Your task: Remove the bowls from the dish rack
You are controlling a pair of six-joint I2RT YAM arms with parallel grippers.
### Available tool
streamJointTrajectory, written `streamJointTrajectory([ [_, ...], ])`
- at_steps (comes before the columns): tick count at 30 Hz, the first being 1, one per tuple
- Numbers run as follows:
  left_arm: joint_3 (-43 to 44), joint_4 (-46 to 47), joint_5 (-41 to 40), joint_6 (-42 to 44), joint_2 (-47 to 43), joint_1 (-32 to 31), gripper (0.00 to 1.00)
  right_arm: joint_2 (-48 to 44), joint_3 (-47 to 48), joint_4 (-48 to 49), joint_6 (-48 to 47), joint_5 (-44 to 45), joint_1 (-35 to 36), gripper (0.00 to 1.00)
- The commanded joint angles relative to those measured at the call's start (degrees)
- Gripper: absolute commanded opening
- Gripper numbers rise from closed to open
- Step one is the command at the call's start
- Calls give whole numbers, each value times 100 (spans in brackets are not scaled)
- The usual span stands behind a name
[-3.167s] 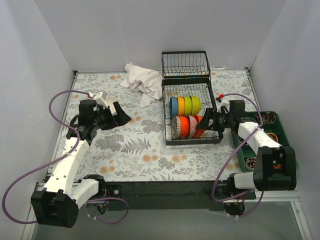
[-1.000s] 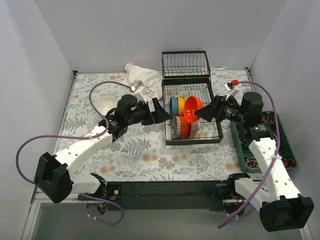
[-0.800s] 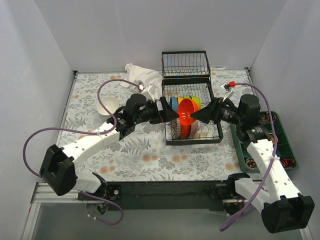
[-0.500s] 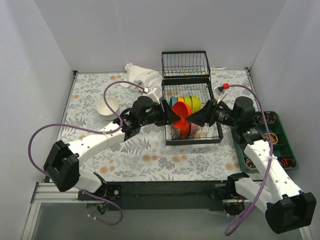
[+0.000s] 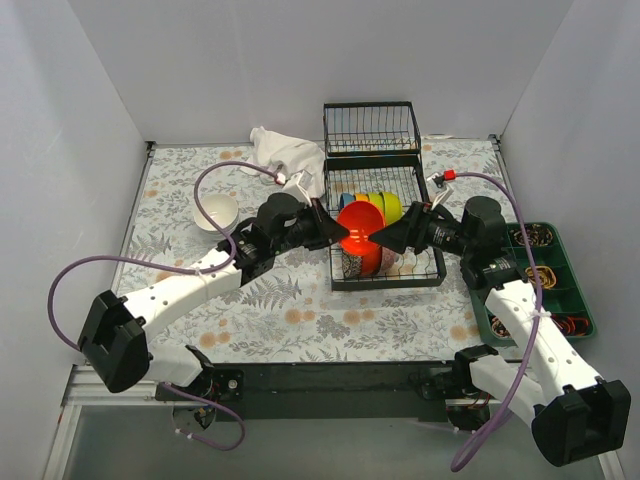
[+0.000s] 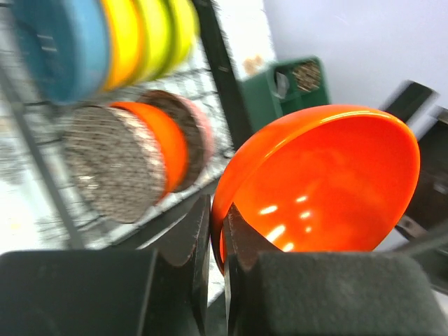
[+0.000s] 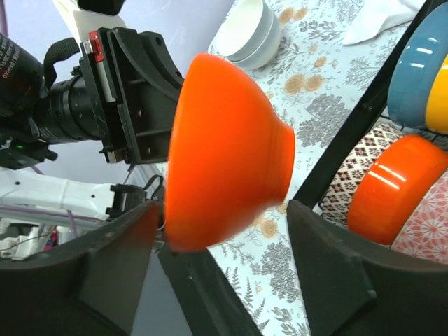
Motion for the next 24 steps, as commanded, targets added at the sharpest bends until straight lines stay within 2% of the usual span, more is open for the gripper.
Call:
streamJointTrajectory([
  [1, -179, -707, -879, 370, -419, 341, 0, -63, 131, -135, -492, 298, 28, 87],
  [5, -328, -1285, -1064, 659, -761, 789, 0, -37, 307, -750, -940, 667, 36, 93],
  [10, -478, -1963, -1177, 1038, -929, 1545, 0, -10, 413, -1199, -1371, 1063, 36, 94],
  [14, -618, -2464, -1599, 1319, -868, 1818, 0, 34, 457, -1445, -1556, 1238, 37, 94],
  [19, -935, -2545, -1635, 1495, -596, 2310, 0, 139, 597, -1736, -1793, 1564, 54, 94],
  [24, -1198, -2237, -1495, 1487, -332, 2662, 0, 157, 589, -1938, -2031, 1783, 63, 94],
])
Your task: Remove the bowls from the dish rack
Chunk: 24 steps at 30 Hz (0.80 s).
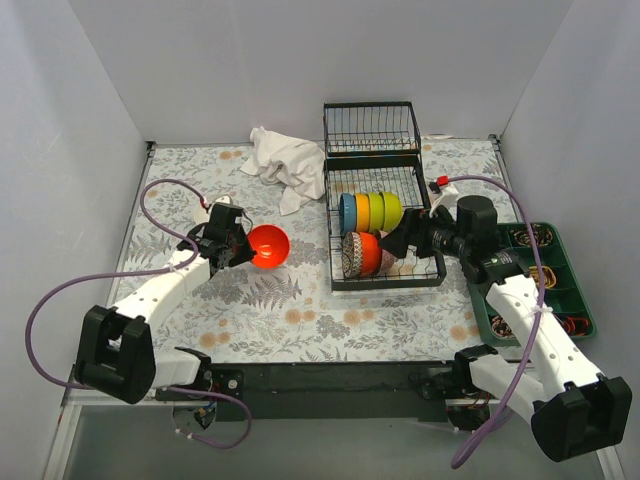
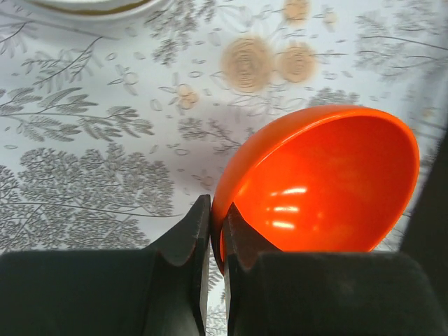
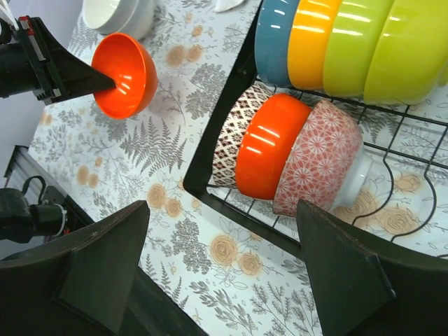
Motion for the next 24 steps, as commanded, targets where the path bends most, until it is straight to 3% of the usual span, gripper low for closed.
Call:
streamJointTrajectory([
  [1, -204, 274, -4, 112, 190, 330, 0, 23, 226, -196, -328, 282, 32, 94],
  [7, -284, 714, 330, 33, 691, 603, 0, 24, 103, -249, -399, 344, 32, 94],
  [11, -240, 776, 427, 33, 850, 674, 16, 32, 85, -354, -513, 484, 32, 94],
  [12, -240, 776, 453, 42, 842, 682, 25, 50, 76, -381, -539, 510, 32, 94],
  [14, -275, 793, 506, 33, 806, 691, 33, 41, 50, -442, -601, 581, 24, 94],
  [24, -187, 302, 576, 121, 16, 691, 80, 251, 208, -504, -584, 950, 32, 94],
])
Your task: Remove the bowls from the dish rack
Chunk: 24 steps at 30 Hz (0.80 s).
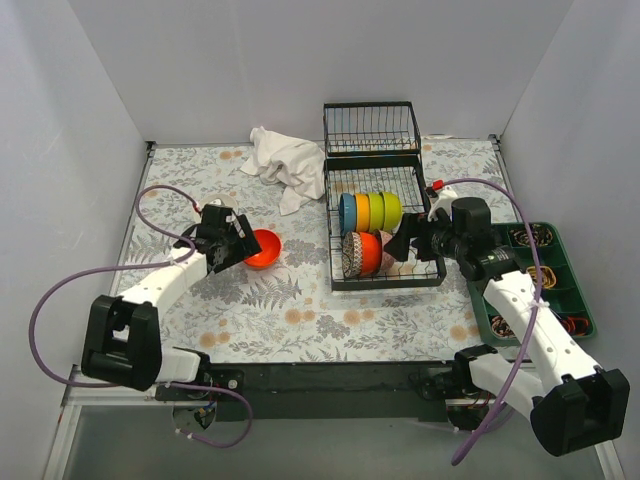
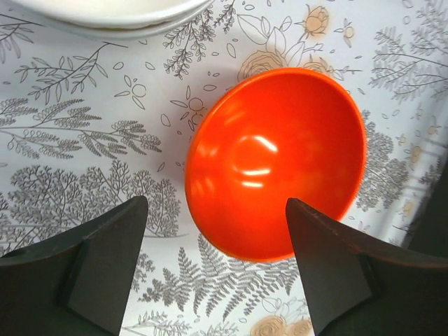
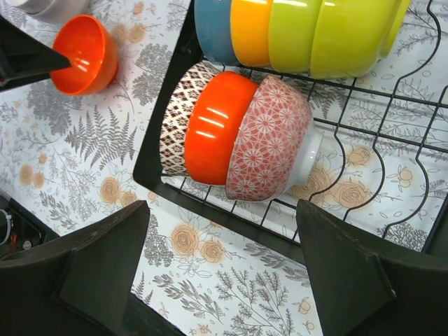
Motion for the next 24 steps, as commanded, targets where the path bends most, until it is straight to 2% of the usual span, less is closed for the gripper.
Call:
streamJointTrajectory([
  [1, 160, -308, 85, 149, -631, 25, 87, 184, 210, -14, -72, 292, 28, 94],
  [6, 257, -467, 357, 386, -1343, 25, 98, 447, 245, -14, 51, 503, 81, 95],
  [15, 214, -371, 1192, 457, -2266, 25, 98, 940, 105, 407, 297, 354, 151, 96],
  [24, 117, -388, 1465, 457, -2451, 25, 98, 1432, -18, 653, 333, 406, 151, 98],
])
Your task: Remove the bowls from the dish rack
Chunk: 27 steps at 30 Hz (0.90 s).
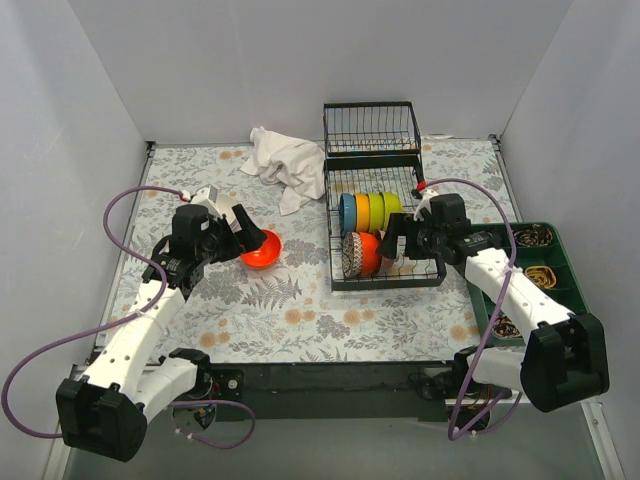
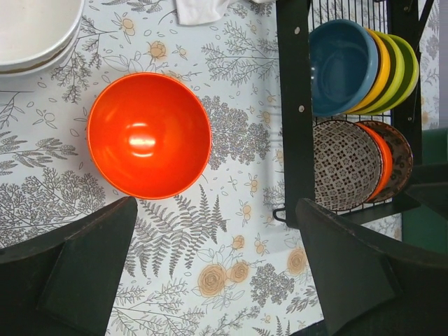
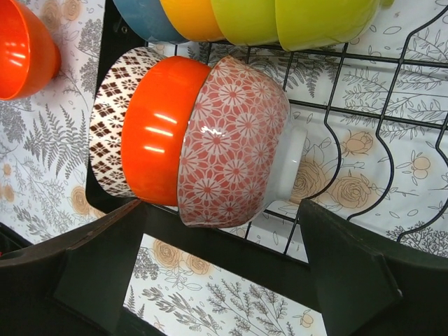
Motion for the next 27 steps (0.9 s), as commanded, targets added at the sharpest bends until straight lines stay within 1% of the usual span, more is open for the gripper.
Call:
streamJointTrajectory([
  [1, 21, -25, 254, 66, -191, 22, 98, 136, -38, 326, -13, 111, 13, 99],
  [5, 47, -34, 350, 66, -174, 22, 98, 233, -169, 475, -171, 42, 4, 99],
  [13, 135, -52, 500, 101, -139, 14, 98, 427, -495, 1107, -382, -660, -57, 98],
  [18, 170, -113, 509, 75, -121, 14, 98, 488, -565, 1187, -584, -802, -171, 96],
  [21, 222, -139, 526, 57, -112, 5, 98, 444, -574, 1187, -725, -811, -206, 93],
  [22, 240, -157, 526, 40, -95, 5, 98, 409, -583, 1187, -769, -828, -206, 90],
  [27, 328, -175, 579, -22, -34, -13, 98, 365, -600, 1178, -936, -1021, -241, 84],
])
